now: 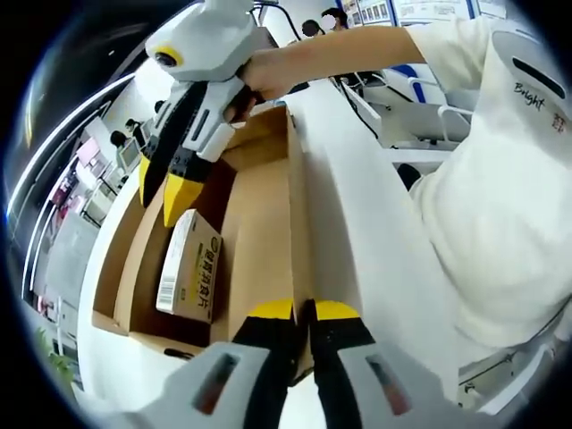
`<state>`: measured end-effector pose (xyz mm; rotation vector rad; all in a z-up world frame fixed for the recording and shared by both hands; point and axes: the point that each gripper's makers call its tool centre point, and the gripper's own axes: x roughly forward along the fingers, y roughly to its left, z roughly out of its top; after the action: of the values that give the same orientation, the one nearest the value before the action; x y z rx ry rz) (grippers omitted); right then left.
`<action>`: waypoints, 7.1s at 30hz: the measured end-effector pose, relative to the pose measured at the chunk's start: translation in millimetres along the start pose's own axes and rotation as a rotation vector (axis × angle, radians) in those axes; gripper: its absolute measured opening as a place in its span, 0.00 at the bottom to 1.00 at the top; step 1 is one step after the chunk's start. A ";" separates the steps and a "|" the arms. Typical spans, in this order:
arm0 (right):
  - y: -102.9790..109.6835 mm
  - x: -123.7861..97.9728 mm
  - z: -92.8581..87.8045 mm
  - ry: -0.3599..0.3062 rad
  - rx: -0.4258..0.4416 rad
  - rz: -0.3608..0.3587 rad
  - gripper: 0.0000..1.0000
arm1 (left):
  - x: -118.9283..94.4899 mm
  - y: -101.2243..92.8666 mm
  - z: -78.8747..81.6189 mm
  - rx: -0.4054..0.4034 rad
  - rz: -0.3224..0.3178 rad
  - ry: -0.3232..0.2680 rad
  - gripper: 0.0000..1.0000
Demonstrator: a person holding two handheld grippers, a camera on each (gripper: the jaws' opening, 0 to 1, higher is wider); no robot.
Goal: Operate the shoe box by opening the lid, removing the specified soft item, and placing it in the target area until the item is outside and the box remains undamaged.
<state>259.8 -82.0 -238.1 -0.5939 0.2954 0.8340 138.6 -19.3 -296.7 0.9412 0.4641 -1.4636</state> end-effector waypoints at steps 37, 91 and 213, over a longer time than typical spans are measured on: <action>20.9 28.5 -24.1 0.198 -0.088 0.096 0.17 | 0.0 -1.9 0.3 0.009 -0.002 -0.005 0.05; 52.8 30.3 -59.0 0.778 -0.201 0.429 0.20 | -0.5 -1.0 0.7 0.019 0.004 -0.013 0.05; 62.9 -144.6 -23.1 0.715 -0.415 0.468 0.20 | 1.1 -9.8 6.7 0.005 -0.009 -0.007 0.04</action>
<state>118.2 -150.5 -212.6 -1.2414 0.9527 1.1217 127.5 -23.7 -296.0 0.9384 0.4601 -1.4763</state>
